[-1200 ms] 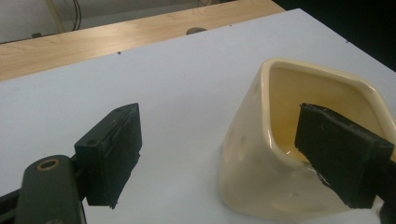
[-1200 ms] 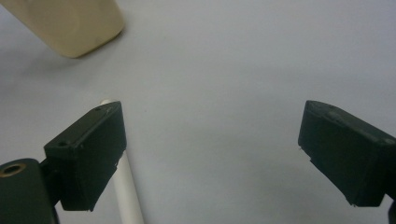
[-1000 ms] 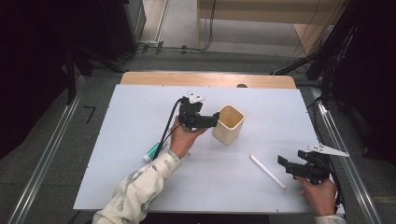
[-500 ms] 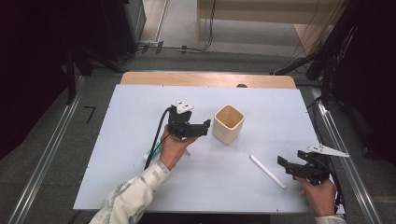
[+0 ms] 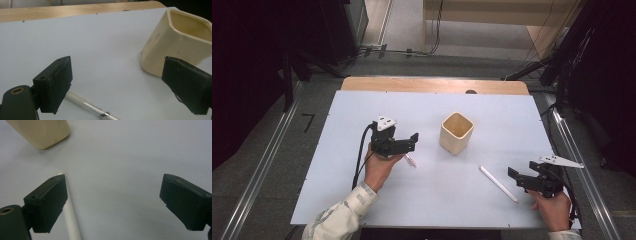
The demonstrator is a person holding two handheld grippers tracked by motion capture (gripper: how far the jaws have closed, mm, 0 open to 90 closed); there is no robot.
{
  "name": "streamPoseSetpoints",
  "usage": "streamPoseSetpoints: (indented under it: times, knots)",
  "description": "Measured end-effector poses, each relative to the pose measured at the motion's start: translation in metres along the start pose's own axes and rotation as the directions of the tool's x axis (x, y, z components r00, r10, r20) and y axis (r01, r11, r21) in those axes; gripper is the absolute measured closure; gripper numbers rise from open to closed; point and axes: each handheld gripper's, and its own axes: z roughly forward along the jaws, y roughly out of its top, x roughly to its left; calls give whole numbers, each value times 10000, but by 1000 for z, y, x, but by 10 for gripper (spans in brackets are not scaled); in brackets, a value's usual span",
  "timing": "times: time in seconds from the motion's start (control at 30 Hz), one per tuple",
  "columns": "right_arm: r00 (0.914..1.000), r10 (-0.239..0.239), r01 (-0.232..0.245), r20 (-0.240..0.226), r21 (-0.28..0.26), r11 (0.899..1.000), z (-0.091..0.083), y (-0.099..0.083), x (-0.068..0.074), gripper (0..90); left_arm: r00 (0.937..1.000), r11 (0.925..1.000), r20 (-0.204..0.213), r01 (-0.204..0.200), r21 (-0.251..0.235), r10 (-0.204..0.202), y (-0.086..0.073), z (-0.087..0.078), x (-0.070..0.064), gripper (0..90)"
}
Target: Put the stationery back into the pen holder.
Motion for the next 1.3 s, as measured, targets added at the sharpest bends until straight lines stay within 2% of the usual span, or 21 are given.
streamPoseSetpoints:
  times: [0.27, 0.63, 1.0, 1.3]
  knots:
    - [9999, -122, 122, -38, 122, 9999, 3, 0, 3, 63, 9991, 9997, -342, 248, 1, -248, -13, -17, 19, 103]
    - [9998, -196, 196, -37, 195, 9996, 5, 0, 5, 63, 9974, 9993, -621, 368, -46, -370, -23, -36, 36, 104]
    - [9998, -189, 190, -61, 229, 9996, 6, 0, 5, 63, 9957, 9990, -862, 369, 263, -345, -33, -42, 46, 104]
    - [9995, -290, 294, -118, 350, 9990, 6, -1, 6, 63, 9956, 9983, -859, 423, 411, -386, -39, -43, 50, 104]
